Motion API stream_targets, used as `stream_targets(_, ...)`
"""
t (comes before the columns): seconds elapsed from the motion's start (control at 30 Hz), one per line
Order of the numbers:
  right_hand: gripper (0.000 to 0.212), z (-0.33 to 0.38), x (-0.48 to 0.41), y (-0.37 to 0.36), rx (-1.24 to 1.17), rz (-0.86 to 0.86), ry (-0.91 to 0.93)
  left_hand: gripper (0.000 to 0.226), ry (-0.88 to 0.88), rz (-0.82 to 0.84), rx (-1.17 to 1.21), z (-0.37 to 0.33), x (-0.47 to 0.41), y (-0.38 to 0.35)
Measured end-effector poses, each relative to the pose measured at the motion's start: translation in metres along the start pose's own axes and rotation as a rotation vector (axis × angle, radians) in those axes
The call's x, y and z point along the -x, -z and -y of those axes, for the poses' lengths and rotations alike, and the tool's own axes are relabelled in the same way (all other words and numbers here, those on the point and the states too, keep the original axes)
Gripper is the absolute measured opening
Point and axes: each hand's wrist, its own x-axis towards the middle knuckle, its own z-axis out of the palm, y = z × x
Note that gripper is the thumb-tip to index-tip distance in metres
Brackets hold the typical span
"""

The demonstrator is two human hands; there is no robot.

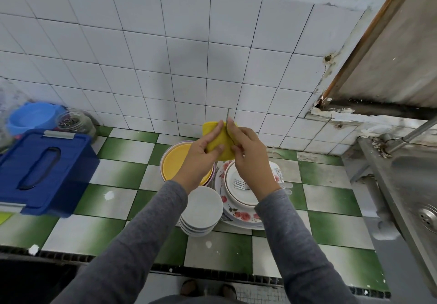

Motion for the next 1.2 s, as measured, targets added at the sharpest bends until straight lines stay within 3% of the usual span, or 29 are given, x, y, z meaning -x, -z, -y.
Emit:
stream_targets(0.43,0.069,0.004,-0.005,0.004,0.099,0.104,-0.024,0.051,0.017,0.021,0.039,-0.001,-0.007,0.011)
stream_targets(0.77,0.060,-0.009,-0.006,0.013,0.050,0.178,-0.132,0.055,-0.004,-0.005,0.219,-0.003,-0.009,0.019)
stream_targets(0.9,0.059,-0.007,-0.009,0.013,-0.091,0.175,-0.221,0.055,0.002,0.022,0.189,-0.003,-0.007,0.015)
stream_targets(1.1,0.058,-0.011,-0.006,0.015,-0.555,0.215,-0.378,0.054,0.005,0.015,0.233,-0.005,-0.010,0.019)
stream_targets(1.2,0.055,-0.010,-0.007,0.014,-0.675,0.200,-0.421,0.054,-0.004,0.044,0.207,-0.004,-0.008,0.016)
